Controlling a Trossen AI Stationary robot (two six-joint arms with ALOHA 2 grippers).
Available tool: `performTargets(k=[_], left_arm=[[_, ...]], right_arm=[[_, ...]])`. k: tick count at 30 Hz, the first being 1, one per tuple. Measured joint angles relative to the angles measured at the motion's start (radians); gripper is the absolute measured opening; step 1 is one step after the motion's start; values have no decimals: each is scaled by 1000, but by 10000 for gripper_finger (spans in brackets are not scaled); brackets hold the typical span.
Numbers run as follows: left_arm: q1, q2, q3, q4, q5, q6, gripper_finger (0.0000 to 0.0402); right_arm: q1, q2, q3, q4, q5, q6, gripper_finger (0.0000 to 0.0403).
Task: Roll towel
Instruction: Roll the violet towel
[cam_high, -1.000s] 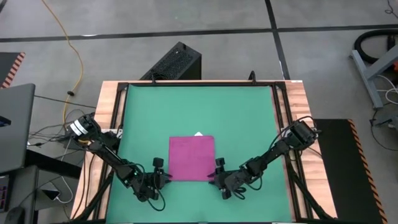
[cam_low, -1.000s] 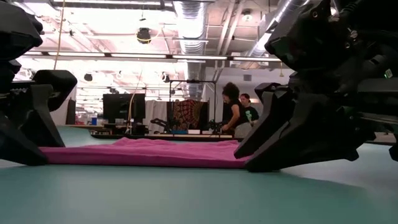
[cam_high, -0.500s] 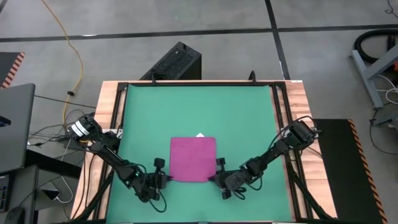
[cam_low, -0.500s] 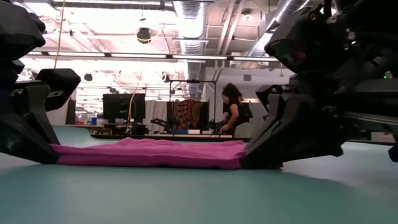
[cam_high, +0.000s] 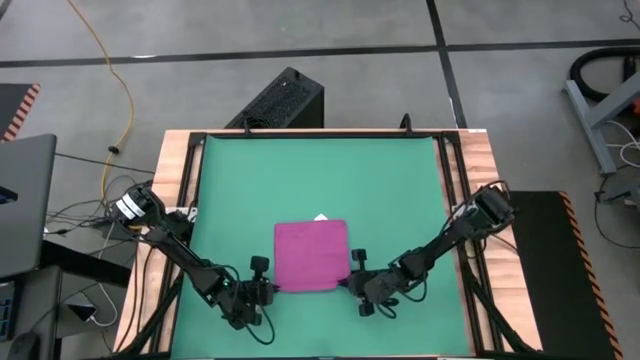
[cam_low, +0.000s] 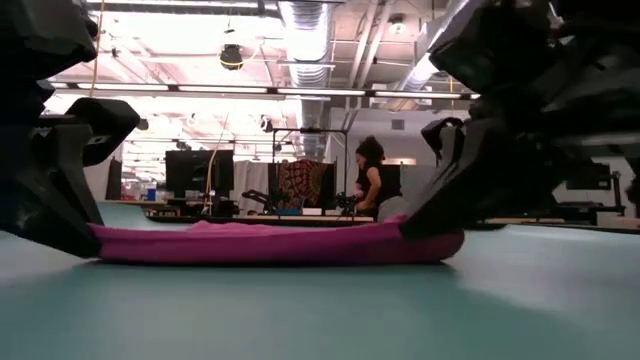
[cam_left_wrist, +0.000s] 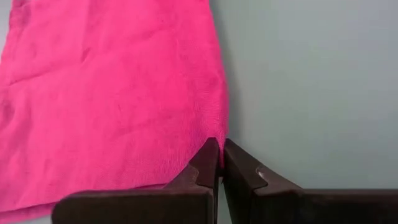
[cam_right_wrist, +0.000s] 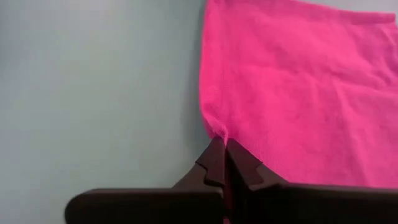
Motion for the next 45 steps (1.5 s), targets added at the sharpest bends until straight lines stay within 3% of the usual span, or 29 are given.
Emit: performTargets(k=[12, 25, 45], left_arm=[[27, -155, 9, -85, -13, -11, 0], [125, -158, 9, -157, 72, -33, 0], [140, -158, 9, -184, 42, -55, 0]], right_arm=[[-15, -41, 1, -28, -5, 62, 13], [-60, -42, 2, -18, -57, 168, 12], [-91, -59, 3, -16, -84, 245, 12]])
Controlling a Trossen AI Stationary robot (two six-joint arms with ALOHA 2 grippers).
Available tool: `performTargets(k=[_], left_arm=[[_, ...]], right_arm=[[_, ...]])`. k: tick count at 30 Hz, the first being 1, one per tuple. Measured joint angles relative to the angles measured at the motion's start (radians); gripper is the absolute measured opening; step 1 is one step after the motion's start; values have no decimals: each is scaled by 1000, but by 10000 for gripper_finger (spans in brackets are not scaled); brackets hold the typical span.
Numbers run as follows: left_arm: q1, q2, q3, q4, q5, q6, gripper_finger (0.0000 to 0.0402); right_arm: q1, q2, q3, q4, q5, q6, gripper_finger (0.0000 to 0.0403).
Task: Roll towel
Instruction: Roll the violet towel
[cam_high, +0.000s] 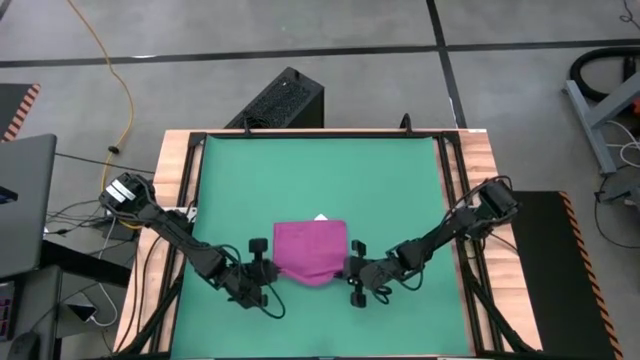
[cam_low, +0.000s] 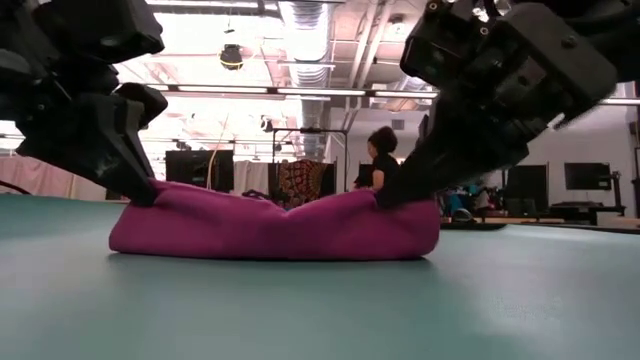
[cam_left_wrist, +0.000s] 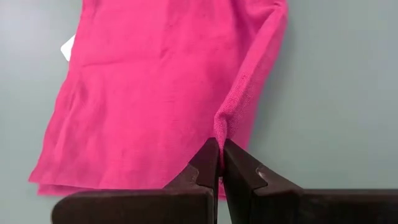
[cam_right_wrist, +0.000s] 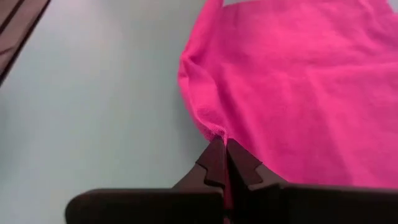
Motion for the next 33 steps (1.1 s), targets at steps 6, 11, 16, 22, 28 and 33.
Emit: performTargets(k=[6, 11, 16, 22, 28, 33], left_arm=[[1, 0, 0, -53, -62, -60, 0], [5, 0, 0, -53, -75, -65, 0], [33, 0, 1, -69, -73, -80, 0], [61, 0, -47, -22, -30, -95, 0], [77, 0, -122, 97, -20, -132, 0], [85, 0, -137, 126, 9, -133, 0]], right_arm=[[-22, -28, 0, -15, 8, 2, 12], [-52, -34, 0, -65, 8, 25, 12], [-76, -33, 0, -90, 8, 26, 12], [-85, -33, 0, -133, 8, 27, 12], [-100, -33, 0, -161, 8, 31, 12], [-122, -17, 0, -178, 12, 44, 12]])
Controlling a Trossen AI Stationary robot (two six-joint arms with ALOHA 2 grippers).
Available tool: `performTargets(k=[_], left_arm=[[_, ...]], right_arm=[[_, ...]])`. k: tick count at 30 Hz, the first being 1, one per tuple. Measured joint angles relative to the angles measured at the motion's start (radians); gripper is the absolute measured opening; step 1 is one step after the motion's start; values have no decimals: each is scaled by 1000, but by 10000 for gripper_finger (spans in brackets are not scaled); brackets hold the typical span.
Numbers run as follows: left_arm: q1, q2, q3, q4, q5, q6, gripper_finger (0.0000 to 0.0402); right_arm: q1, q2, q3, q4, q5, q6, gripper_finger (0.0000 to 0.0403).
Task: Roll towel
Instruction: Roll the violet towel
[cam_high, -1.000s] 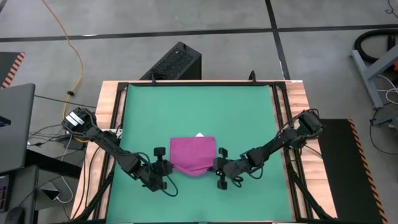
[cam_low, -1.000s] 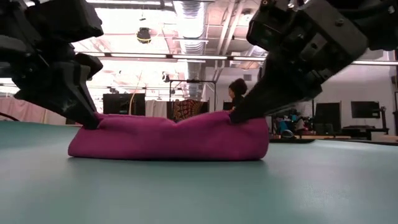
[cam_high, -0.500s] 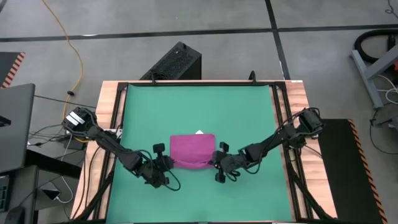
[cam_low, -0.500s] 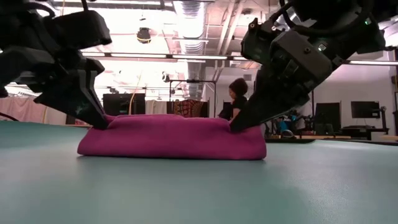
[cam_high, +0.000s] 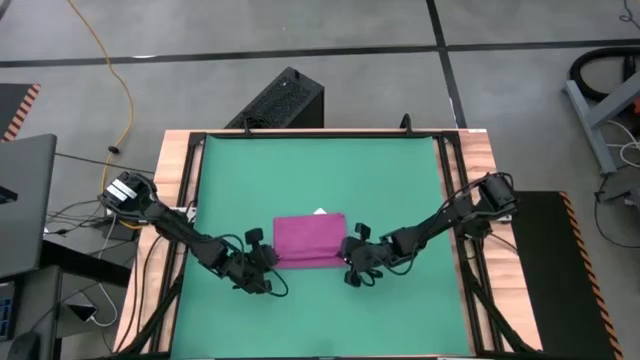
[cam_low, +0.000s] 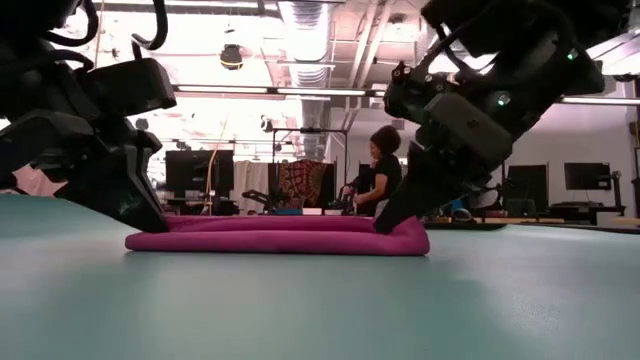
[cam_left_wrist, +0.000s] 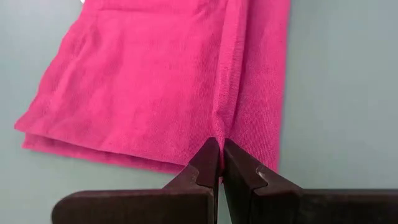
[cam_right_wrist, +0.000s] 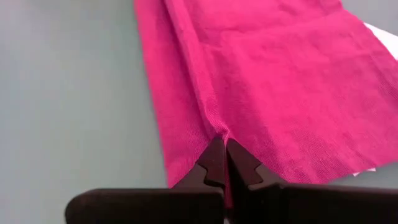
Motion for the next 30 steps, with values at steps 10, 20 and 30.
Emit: performTargets(k=[10, 20, 30], left_arm=[[0, 0, -1, -5, 24, -7, 5], [-15, -131, -2, -96, 21, 53, 58], [-102, -199, -2, -78, -172, 81, 21]], right_arm=[[-24, 58, 2, 11, -2, 34, 12], [-16, 59, 2, 8, 0, 35, 12], [-15, 60, 1, 9, -1, 21, 12]])
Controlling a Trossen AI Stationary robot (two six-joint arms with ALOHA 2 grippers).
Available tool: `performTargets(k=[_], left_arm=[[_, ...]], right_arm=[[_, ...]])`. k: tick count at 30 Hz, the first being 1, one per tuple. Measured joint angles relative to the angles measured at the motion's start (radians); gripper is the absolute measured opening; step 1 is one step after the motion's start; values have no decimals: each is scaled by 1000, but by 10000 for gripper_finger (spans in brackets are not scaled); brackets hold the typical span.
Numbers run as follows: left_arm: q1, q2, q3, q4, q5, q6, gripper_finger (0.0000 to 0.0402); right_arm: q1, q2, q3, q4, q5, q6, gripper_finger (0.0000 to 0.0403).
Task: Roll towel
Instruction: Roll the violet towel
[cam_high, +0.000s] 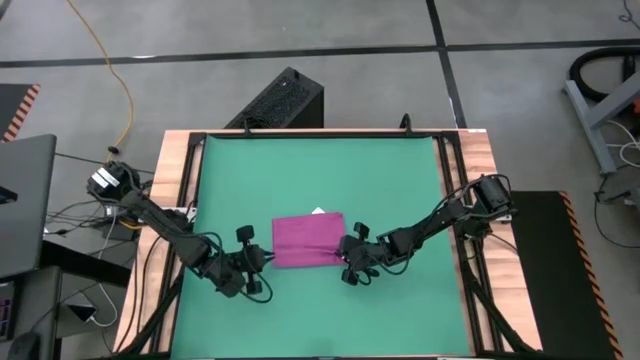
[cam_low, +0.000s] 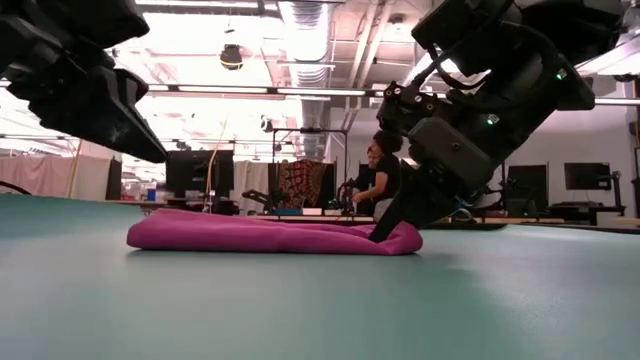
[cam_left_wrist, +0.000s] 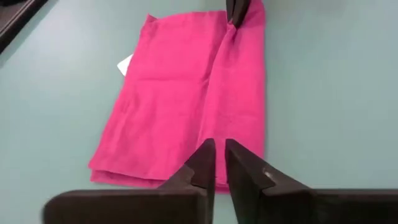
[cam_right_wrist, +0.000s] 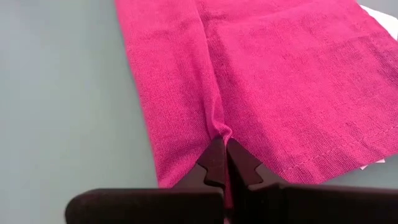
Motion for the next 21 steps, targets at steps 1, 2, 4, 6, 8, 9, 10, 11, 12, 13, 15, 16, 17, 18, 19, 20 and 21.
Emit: performTargets(k=[1, 2, 4, 6, 8, 9, 10, 11, 12, 13, 15, 16, 17, 18, 19, 20, 21], left_arm=[[-6, 5, 0, 8, -2, 0, 11], [-11, 12, 0, 29, -8, 8, 6], [-15, 31, 0, 116, -29, 65, 4], [-14, 65, 0, 225, -27, 159, 1], [-4, 114, 0, 301, -19, 236, 0], [3, 141, 0, 327, -18, 255, 0], [11, 168, 0, 348, -17, 267, 0], [19, 194, 0, 356, -18, 270, 0], [27, 220, 0, 357, -20, 261, 0], [35, 243, 0, 357, -23, 246, 0], [51, 278, 0, 356, -26, 227, 0], [58, 292, 0, 362, -28, 220, 0], [63, 303, 0, 367, -28, 214, 0], [68, 312, 0, 366, -28, 205, 0], [73, 321, 0, 362, -28, 193, 0], [78, 330, 0, 360, -28, 180, 0], [81, 338, 0, 358, -26, 166, 0]], right_arm=[[0, 0, 0, 0, -1, -3, 12], [0, 0, 0, 0, -1, -5, 12], [0, 0, 0, -1, -2, -7, 12], [0, 0, 0, 0, -2, -12, 12], [0, 0, 0, 1, -3, -15, 12], [0, 0, 0, 1, -3, -15, 12], [0, 0, 0, 0, -3, -15, 12], [0, 1, -1, 1, -3, -15, 12], [0, 1, -1, 1, -3, -15, 12], [0, 1, -1, 0, -3, -15, 12], [1, 1, -1, 0, -3, -15, 12], [1, 1, -1, 0, -4, -15, 12], [1, 1, -1, 0, -4, -17, 12], [1, 1, -1, 0, -4, -18, 12], [1, 1, -1, -1, -5, -19, 12], [1, 1, -1, -1, -6, -20, 12], [1, 1, -1, -1, -7, -22, 12]])
